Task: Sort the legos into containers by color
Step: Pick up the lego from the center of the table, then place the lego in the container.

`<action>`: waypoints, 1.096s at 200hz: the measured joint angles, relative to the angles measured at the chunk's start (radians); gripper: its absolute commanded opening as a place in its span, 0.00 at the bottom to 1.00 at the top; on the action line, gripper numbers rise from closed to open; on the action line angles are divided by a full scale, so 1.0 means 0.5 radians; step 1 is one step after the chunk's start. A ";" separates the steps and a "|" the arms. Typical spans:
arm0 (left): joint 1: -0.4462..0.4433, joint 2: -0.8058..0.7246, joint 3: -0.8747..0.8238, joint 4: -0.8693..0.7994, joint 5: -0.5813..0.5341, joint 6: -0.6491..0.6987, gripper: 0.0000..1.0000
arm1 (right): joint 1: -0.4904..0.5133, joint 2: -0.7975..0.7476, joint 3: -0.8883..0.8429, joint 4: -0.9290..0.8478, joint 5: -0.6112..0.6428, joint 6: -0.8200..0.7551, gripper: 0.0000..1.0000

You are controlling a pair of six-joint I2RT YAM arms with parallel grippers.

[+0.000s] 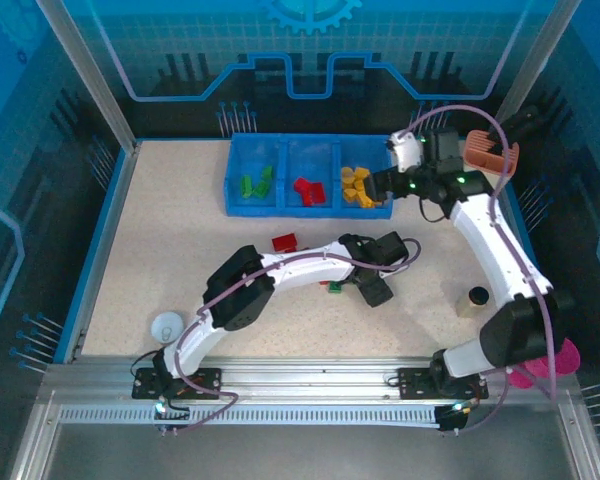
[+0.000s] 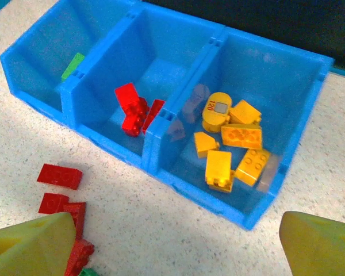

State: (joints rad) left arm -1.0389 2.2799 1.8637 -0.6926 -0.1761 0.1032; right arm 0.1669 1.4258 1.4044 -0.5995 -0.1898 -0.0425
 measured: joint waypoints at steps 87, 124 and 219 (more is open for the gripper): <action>0.010 0.163 0.147 -0.018 -0.060 -0.059 0.82 | -0.129 -0.198 -0.124 -0.115 -0.066 0.021 0.93; 0.003 0.186 0.175 -0.036 -0.047 -0.105 0.63 | -0.130 -0.198 -0.124 -0.121 -0.062 0.034 0.93; 0.037 0.069 0.097 -0.076 -0.056 -0.217 0.49 | -0.171 -0.214 -0.171 -0.116 -0.027 0.053 0.95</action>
State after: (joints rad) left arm -1.0206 2.3146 1.9121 -0.7303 -0.2043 -0.0051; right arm 0.0814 1.3186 1.3190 -0.6575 -0.2035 -0.0162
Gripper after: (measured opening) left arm 0.602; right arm 0.951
